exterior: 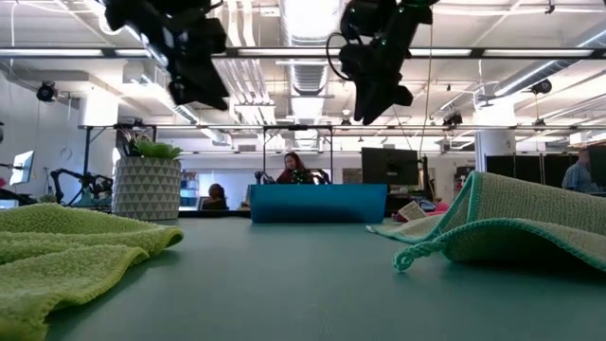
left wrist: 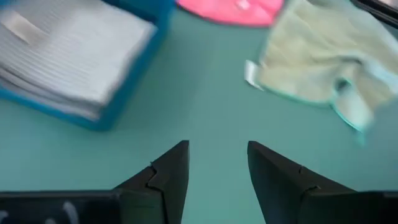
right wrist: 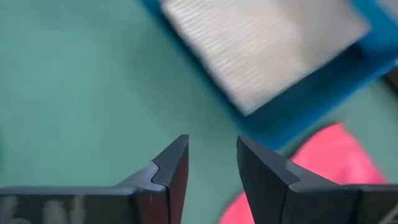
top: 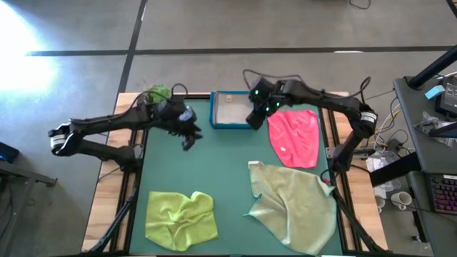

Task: Fold microfiber towels
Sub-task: Fold the green microfiber cloth

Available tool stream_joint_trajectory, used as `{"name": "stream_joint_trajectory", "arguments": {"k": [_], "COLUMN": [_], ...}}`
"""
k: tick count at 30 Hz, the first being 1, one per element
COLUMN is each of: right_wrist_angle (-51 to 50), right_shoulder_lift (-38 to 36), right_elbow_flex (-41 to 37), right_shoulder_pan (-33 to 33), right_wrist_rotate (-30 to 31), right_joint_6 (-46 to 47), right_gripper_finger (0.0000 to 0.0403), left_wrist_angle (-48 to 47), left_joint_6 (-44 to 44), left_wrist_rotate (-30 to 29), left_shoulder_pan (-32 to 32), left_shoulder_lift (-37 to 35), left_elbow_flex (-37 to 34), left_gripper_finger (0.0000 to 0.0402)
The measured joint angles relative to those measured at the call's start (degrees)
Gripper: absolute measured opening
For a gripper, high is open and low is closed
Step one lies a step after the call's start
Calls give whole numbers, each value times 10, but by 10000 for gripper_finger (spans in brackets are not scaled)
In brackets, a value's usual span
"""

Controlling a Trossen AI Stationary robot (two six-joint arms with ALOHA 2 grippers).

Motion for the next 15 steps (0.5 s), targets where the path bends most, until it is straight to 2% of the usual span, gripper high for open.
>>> {"name": "stream_joint_trajectory", "arguments": {"k": [9,15], "right_wrist_angle": [82,128], "right_shoulder_lift": [3,16], "right_elbow_flex": [-16,-16], "right_shoulder_pan": [122,188], "right_wrist_rotate": [4,5], "right_joint_6": [113,160], "right_gripper_finger": [125,125], "left_wrist_angle": [-17,-5], "left_joint_6": [-112,-216], "left_wrist_rotate": [62,70], "left_shoulder_pan": [-113,-205], "left_shoulder_lift": [-87,-117], "left_elbow_flex": [-109,-165], "left_gripper_finger": [147,147]}}
